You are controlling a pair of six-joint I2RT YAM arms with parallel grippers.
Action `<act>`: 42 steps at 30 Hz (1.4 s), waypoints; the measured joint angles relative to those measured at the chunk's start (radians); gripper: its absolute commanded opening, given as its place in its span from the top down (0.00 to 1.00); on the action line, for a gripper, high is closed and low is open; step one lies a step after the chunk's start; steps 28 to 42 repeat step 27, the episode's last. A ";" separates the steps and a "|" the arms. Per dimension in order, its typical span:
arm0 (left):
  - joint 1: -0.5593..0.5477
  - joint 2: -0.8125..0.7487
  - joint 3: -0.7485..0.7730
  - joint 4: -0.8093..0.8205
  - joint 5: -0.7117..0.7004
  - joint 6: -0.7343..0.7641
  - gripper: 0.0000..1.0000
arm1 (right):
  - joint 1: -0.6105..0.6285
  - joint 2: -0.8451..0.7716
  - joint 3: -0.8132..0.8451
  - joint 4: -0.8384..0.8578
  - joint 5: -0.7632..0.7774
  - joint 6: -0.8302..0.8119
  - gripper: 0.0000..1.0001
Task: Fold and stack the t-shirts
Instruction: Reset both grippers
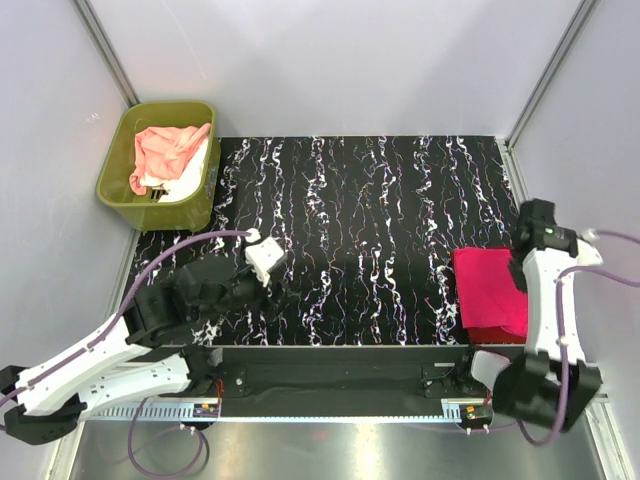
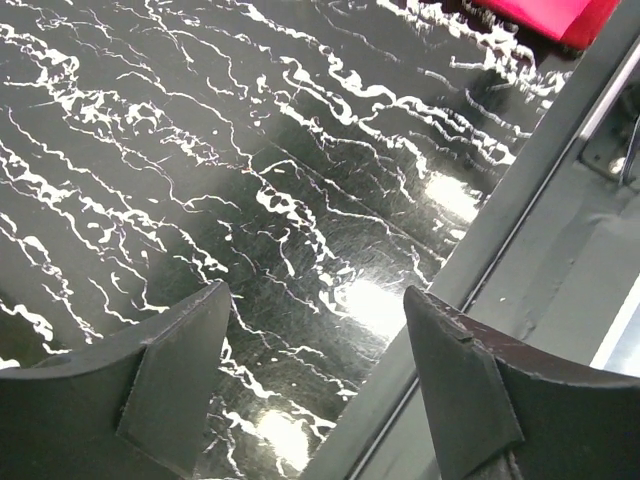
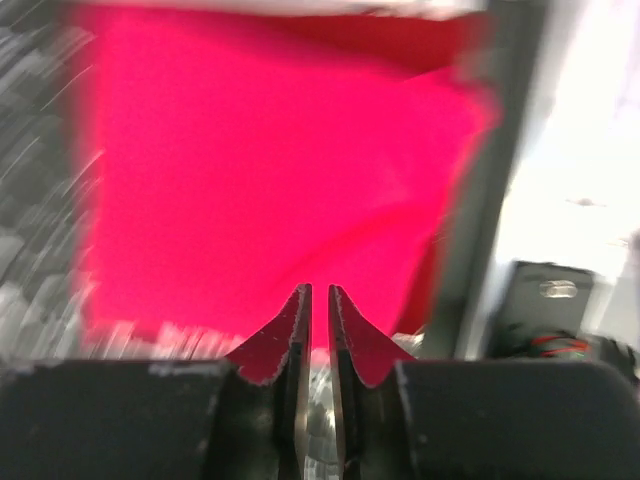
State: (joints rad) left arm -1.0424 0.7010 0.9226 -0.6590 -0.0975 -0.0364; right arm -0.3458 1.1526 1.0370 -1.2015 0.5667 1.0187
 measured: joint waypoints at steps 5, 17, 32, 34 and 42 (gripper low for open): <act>0.011 -0.061 -0.034 0.003 0.000 -0.095 0.16 | 0.429 -0.106 0.064 0.047 -0.151 -0.035 0.76; 0.019 -0.379 -0.379 0.106 0.019 -0.569 0.01 | 1.158 -0.120 -0.138 0.489 -0.254 0.099 0.01; 0.021 -0.690 -0.651 0.228 0.027 -0.847 0.01 | 1.172 -0.492 -0.661 0.896 -0.354 0.153 0.00; 0.021 -0.690 -0.651 0.228 0.027 -0.847 0.01 | 1.172 -0.492 -0.661 0.896 -0.354 0.153 0.00; 0.021 -0.690 -0.651 0.228 0.027 -0.847 0.01 | 1.172 -0.492 -0.661 0.896 -0.354 0.153 0.00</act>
